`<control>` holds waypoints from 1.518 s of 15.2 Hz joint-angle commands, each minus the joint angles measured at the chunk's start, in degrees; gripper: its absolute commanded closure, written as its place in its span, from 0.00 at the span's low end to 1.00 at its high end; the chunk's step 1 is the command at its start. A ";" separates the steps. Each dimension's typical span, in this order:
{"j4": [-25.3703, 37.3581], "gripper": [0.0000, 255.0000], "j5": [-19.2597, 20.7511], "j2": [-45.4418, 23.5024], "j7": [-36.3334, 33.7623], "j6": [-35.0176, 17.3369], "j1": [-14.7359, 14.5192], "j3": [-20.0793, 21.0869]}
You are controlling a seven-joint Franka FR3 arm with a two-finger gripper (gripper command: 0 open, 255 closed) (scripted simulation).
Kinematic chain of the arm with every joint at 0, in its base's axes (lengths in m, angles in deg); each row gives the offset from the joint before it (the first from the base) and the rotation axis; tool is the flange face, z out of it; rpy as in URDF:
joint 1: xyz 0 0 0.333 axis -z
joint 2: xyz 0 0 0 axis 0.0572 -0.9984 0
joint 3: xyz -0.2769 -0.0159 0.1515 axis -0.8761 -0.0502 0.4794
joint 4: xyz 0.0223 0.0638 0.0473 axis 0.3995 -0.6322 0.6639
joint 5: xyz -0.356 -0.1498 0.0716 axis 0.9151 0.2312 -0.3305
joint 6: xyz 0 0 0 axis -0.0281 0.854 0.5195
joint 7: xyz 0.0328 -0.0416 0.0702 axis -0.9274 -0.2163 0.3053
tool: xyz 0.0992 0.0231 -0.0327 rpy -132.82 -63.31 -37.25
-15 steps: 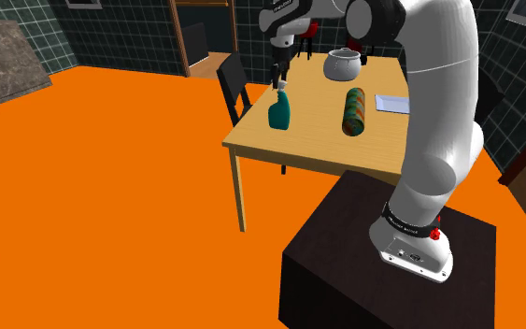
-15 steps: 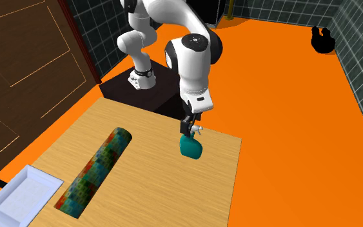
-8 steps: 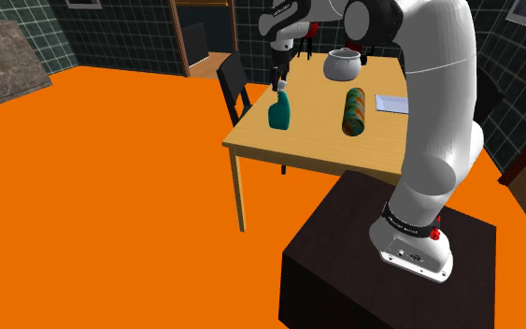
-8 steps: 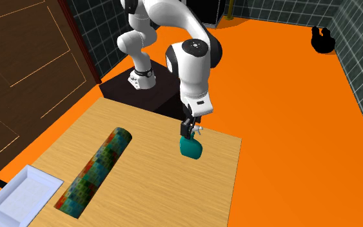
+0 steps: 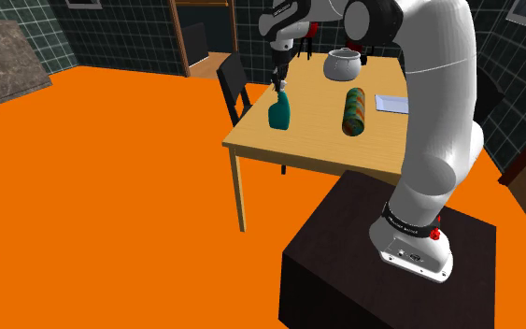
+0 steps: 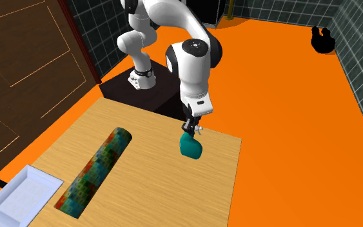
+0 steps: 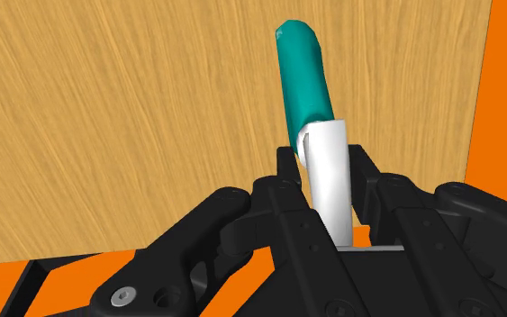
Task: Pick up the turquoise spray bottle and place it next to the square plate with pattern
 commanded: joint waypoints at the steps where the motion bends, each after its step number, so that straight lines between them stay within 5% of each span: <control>1: -0.01 1.00 0.01 -0.01 0.00 -0.01 0.01 -0.01; 21: 11.10 1.00 0.77 1.28 -0.79 12.27 0.60 -0.49; 23: 7.28 1.00 1.13 3.83 1.17 11.01 1.45 -1.20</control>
